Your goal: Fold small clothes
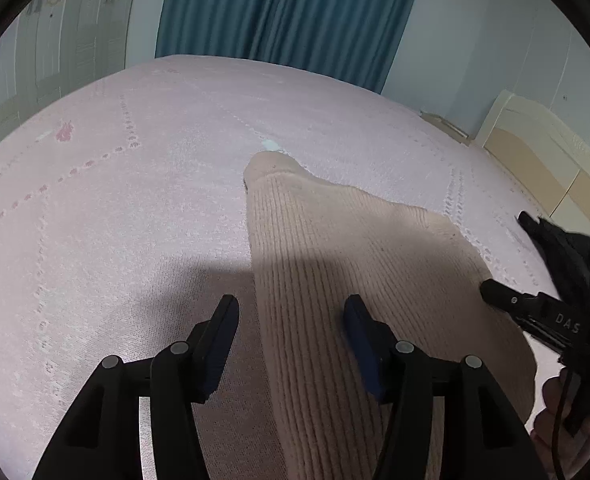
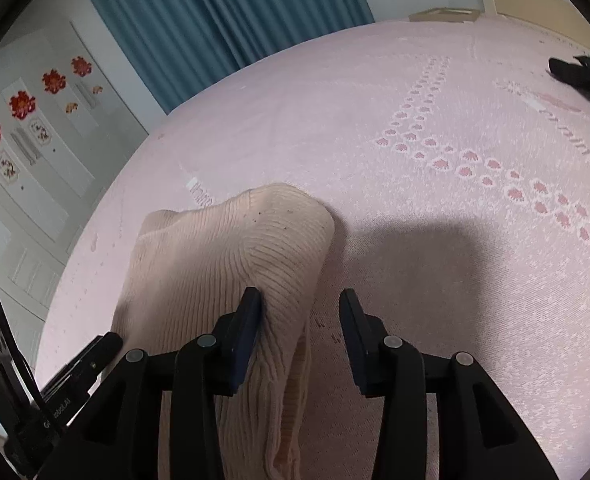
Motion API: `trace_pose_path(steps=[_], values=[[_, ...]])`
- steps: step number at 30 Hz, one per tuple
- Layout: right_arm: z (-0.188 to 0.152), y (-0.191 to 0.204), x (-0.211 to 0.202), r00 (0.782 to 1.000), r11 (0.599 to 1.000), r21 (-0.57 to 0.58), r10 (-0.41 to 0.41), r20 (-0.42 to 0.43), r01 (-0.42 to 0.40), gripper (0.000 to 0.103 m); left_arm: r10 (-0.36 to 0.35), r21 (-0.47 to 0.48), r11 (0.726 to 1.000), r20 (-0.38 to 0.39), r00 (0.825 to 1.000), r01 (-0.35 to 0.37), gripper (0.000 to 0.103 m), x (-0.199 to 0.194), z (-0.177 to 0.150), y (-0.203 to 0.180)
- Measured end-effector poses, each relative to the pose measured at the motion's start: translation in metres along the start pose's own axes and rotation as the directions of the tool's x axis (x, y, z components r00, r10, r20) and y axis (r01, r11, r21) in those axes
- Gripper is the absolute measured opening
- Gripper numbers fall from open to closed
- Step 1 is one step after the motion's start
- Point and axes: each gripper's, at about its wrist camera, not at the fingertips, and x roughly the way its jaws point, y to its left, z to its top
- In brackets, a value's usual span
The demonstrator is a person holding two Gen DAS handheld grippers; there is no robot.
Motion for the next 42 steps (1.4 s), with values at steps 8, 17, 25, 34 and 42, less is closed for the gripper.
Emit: trace_pose_path(steps=[8, 17, 25, 34, 42], values=[[-0.001, 0.002, 0.005, 0.999, 0.999, 0.015, 0.028, -0.015, -0.028, 0.027, -0.029, -0.037, 0.999, -0.012, 0.999, 0.029, 0.054, 0.004, 0.001, 0.002], [-0.004, 0.009, -0.011, 0.995, 0.997, -0.015, 0.076, 0.061, -0.075, 0.011, -0.041, -0.058, 0.997, -0.009, 0.999, 0.041, 0.054, 0.004, 0.0, 0.004], [-0.006, 0.011, 0.001, 1.0, 0.999, -0.03, -0.014, 0.011, 0.014, 0.011, -0.048, -0.061, 0.997, -0.011, 0.999, 0.047, 0.054, 0.005, 0.0, 0.003], [-0.006, 0.004, 0.001, 1.0, 1.0, -0.009, -0.01, 0.004, 0.01, 0.025, -0.047, -0.064, 0.997, -0.017, 0.999, 0.046, 0.055, 0.008, 0.0, 0.004], [-0.005, 0.002, -0.005, 1.0, 1.0, 0.005, 0.013, 0.02, -0.014, 0.025, -0.058, -0.078, 0.995, -0.018, 0.998, 0.056, 0.055, 0.007, 0.0, 0.006]])
